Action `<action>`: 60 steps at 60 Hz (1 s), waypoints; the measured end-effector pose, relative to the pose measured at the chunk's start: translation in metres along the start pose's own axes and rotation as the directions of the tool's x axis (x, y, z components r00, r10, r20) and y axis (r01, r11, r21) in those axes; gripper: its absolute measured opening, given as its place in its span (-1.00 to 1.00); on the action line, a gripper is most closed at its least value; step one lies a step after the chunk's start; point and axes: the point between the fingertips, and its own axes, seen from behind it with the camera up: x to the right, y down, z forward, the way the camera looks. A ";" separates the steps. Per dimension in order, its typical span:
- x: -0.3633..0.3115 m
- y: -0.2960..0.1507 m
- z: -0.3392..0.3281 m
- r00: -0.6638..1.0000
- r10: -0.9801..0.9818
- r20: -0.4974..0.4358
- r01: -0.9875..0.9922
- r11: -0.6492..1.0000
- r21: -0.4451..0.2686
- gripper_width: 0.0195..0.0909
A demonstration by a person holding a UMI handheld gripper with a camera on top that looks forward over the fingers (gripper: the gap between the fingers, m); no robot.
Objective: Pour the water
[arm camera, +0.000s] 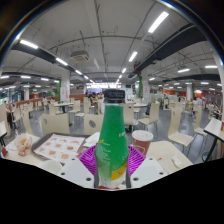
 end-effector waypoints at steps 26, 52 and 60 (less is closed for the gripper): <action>-0.001 0.075 -0.001 1.000 -0.019 0.013 0.019 1.000 0.006 -0.54; -0.005 0.089 -0.038 0.998 0.019 -0.053 -0.032 0.964 -0.263 0.85; -0.026 0.065 -0.093 0.994 0.027 -0.110 -0.061 0.945 -0.322 0.84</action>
